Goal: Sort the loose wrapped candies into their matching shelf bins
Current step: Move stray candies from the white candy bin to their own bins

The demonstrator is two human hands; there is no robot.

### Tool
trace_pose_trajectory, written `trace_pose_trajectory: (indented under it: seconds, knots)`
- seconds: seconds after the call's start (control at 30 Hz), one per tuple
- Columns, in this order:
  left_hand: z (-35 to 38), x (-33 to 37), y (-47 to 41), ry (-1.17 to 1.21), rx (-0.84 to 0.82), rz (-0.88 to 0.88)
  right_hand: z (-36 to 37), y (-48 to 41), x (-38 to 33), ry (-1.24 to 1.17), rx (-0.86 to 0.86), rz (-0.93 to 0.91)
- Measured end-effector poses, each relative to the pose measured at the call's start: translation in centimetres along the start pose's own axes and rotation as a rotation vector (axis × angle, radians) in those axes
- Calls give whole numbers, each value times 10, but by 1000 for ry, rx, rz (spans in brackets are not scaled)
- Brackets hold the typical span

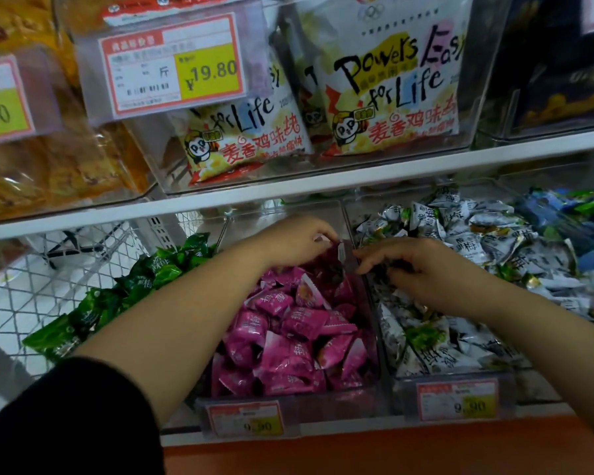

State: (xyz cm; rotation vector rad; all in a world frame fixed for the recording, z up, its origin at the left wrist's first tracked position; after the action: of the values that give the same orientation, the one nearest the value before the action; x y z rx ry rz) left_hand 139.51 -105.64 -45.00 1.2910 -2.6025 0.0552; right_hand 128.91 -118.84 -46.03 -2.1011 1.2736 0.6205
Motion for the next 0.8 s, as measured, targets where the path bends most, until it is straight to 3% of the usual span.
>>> trace_pose_trajectory:
  seconds: [0.13, 0.4, 0.7, 0.8]
  knots:
    - [33, -7, -29, -142, -141, 54, 2, -1, 11, -12, -7, -13]
    - [33, -44, -27, -415, -175, 8, 1, -1, 14, -18, -2, 4]
    - [12, -58, 11, -224, -230, -40, 2, -1, 12, -6, 4, 18]
    - [3, -50, 14, -19, -255, -80, 1, 0, 9, 4, 14, 3]
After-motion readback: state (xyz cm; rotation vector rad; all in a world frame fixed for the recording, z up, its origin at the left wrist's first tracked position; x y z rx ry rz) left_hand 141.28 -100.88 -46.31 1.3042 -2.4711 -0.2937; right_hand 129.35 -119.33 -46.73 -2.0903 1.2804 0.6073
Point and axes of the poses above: each hand's wrist, its own y-axis away from the middle knuckle, its own z-axis out of the palm, x = y × z, the point moved 6 cm from there along -y, towards the middle knuckle, and after that the axes turned 3 degrees about -z, right-handed, at the moved point
